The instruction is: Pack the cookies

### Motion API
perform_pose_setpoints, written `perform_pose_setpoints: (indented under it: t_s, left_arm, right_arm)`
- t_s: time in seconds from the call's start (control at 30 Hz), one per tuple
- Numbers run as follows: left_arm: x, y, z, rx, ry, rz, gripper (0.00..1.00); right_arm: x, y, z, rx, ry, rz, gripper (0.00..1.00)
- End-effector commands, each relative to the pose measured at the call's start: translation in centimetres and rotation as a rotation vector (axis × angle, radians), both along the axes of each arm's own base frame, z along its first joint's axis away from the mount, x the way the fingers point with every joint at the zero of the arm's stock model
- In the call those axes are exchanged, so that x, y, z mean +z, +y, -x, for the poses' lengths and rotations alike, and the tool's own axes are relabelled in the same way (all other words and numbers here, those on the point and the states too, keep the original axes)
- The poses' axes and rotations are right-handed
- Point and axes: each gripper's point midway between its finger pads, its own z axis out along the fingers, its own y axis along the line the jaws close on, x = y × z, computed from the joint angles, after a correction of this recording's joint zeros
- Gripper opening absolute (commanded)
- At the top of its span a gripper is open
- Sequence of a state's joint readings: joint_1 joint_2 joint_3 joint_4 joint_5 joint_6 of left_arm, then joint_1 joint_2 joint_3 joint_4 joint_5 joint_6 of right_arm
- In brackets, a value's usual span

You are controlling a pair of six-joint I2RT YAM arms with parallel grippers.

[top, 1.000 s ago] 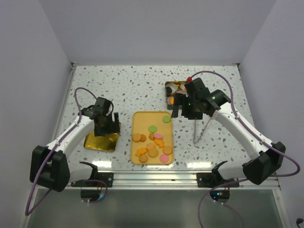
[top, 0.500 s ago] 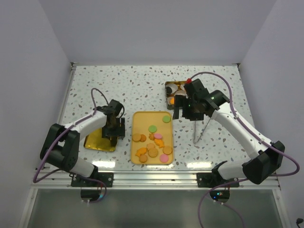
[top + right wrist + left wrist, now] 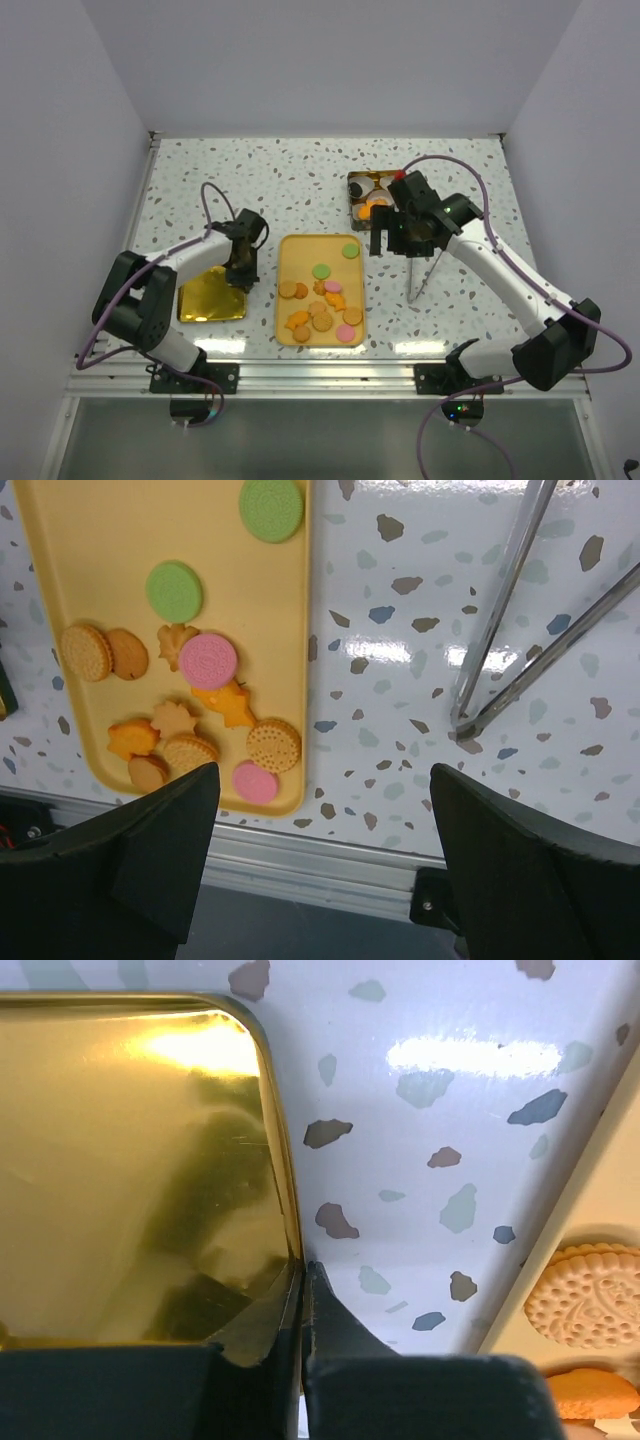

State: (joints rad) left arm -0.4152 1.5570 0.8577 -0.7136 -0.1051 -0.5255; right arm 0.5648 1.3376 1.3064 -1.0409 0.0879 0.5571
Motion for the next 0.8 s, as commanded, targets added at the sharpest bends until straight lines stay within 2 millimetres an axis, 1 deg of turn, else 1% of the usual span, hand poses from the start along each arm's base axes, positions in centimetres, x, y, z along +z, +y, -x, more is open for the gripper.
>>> perform_pose_setpoints:
  t_s: [0.0, 0.03, 0.07, 0.1, 0.13, 0.17, 0.23, 0.27, 0.3, 0.33, 0.37, 0.4, 0.43, 0.47, 0.5, 0.53, 0.57, 0.6, 0.63, 0.67, 0.7, 0.73, 0.77]
  left_arm:
    - [0.9, -0.1, -1.8, -0.011, -0.041, -0.019, 0.0]
    - [1.8, -0.1, -2.3, -0.021, -0.057, -0.021, 0.0]
    - [3.7, -0.3, -3.4, -0.029, -0.088, -0.02, 0.0]
    - [5.3, -0.7, -4.2, -0.04, -0.129, -0.006, 0.0]
    - [6.7, -0.8, -5.0, -0.063, -0.16, 0.003, 0.0]
    - [9.6, -1.3, -6.4, -0.069, -0.221, 0.02, 0.0]
    - [12.8, -1.2, -7.9, -0.076, -0.283, 0.037, 0.0]
    - [16.1, -1.8, -9.1, -0.081, -0.345, 0.084, 0.0]
    - [17.8, -1.6, -9.8, -0.075, -0.38, 0.117, 0.0]
    - [19.6, -1.9, -10.4, -0.095, -0.416, 0.155, 0.0]
    - [23.3, -3.2, -11.1, -0.126, -0.486, 0.263, 0.0]
    - [25.0, -3.5, -11.3, -0.126, -0.52, 0.298, 0.0]
    - [26.5, -4.2, -11.3, -0.125, -0.55, 0.347, 0.0]
    - [28.9, -6.3, -11.0, -0.181, -0.6, 0.481, 0.0]
    - [29.9, -6.8, -10.8, -0.186, -0.624, 0.526, 0.0]
    - [31.0, -7.3, -10.5, -0.156, -0.64, 0.582, 0.0]
    - [33.0, -8.2, -9.7, -0.189, -0.694, 0.668, 0.0]
    - [34.0, -8.2, -9.5, -0.187, -0.717, 0.716, 0.0]
    - [35.3, -9.2, -8.2, -0.213, -0.701, 0.829, 0.0]
    - [37.2, -9.5, -7.5, -0.255, -0.761, 0.903, 0.0]
    - [38.4, -9.2, -7.1, -0.272, -0.786, 0.965, 0.0]
    - [40.8, -10.3, -5.7, -0.345, -0.791, 1.099, 0.0]
    - [41.4, -10.6, -4.7, -0.373, -0.784, 1.155, 0.0]
  right_arm:
    - [1.0, -0.4, 0.0, 0.006, -0.038, 0.008, 0.89]
    - [1.2, -0.3, -0.1, 0.006, -0.041, 0.005, 0.89]
    - [1.6, -0.2, -0.3, 0.007, -0.048, -0.001, 0.89]
    - [1.9, 0.1, -0.3, 0.008, -0.049, -0.012, 0.9]
    - [2.5, 0.4, -0.5, 0.013, -0.059, -0.033, 0.9]
    - [3.0, 0.9, -0.8, 0.014, -0.069, -0.058, 0.9]
    - [3.9, 2.1, -1.0, 0.031, -0.071, -0.12, 0.91]
    - [5.0, 2.7, -1.7, 0.023, -0.099, -0.16, 0.91]
    - [5.6, 3.4, -1.9, 0.032, -0.102, -0.199, 0.91]
    - [7.0, 4.8, -2.4, 0.059, -0.121, -0.285, 0.91]
    - [7.8, 5.7, -2.7, 0.067, -0.126, -0.34, 0.92]
    - [8.6, 6.5, -3.0, 0.083, -0.136, -0.393, 0.92]
    - [10.4, 8.1, -3.6, 0.134, -0.159, -0.503, 0.92]
    - [11.3, 8.9, -3.8, 0.137, -0.159, -0.569, 0.92]
    - [12.2, 9.7, -4.0, 0.158, -0.165, -0.635, 0.92]
    - [12.6, 10.0, -4.5, 0.16, -0.165, -0.691, 0.92]
    - [14.9, 11.4, -4.8, 0.2, -0.189, -0.821, 0.92]
    - [15.6, 11.6, -5.2, 0.206, -0.199, -0.875, 0.93]
    - [16.6, 12.3, -5.9, 0.232, -0.24, -0.936, 0.93]
    - [17.2, 12.6, -5.8, 0.238, -0.217, -0.986, 0.93]
    - [17.5, 12.8, -6.0, 0.247, -0.226, -1.005, 0.93]
    - [18.2, 13.1, -6.3, 0.267, -0.253, -1.028, 0.93]
    - [18.1, 13.3, -6.7, 0.266, -0.246, -1.041, 0.93]
